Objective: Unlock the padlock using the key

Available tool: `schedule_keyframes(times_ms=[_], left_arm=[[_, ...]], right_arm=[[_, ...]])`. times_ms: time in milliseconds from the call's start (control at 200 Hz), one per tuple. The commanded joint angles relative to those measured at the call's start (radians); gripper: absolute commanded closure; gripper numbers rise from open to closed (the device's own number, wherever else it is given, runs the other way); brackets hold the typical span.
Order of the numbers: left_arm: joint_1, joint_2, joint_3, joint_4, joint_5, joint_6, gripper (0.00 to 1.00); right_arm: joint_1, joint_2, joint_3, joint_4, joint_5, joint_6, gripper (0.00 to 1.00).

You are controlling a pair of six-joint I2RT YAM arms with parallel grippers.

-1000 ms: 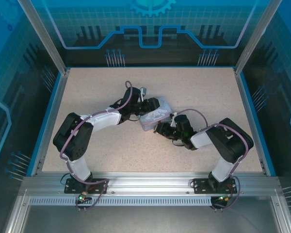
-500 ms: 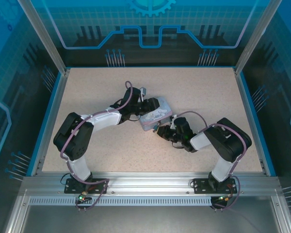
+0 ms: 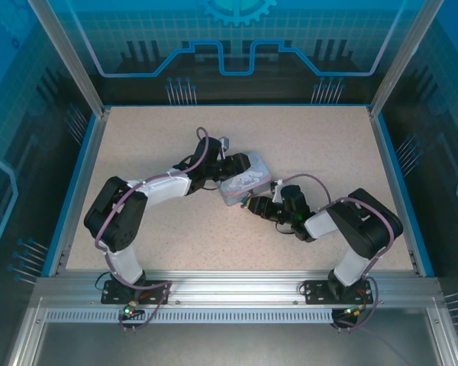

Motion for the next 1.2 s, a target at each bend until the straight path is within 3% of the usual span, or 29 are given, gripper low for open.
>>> schedule_keyframes(times_ms=[0, 125, 465, 620, 950, 1196], left_arm=[[-0.004, 0.023, 0.003, -0.01, -0.019, -0.021, 0.35], [-0.004, 0.028, 0.014, -0.026, -0.019, -0.024, 0.35], [-0.004, 0.014, 0.016, -0.049, -0.038, -0.026, 0.35], [-0.005, 0.021, 0.023, -0.052, -0.034, -0.026, 0.35], [-0.004, 0.024, 0.025, -0.062, -0.036, -0.021, 0.35], [-0.004, 0.037, 0.032, -0.066, -0.018, -0.011, 0.35]], right_arm=[[0.007, 0.066, -0.004, 0.125, 0.007, -0.022, 0.56], [0.01, 0.133, 0.001, 0.208, 0.023, 0.005, 0.56], [0.054, 0.169, 0.033, 0.179, 0.095, 0.041, 0.56], [0.075, 0.16, 0.027, 0.16, 0.127, 0.046, 0.46], [0.069, 0.102, 0.029, 0.05, 0.191, 0.014, 0.38], [0.082, 0.185, 0.028, 0.178, 0.162, 0.013, 0.35]])
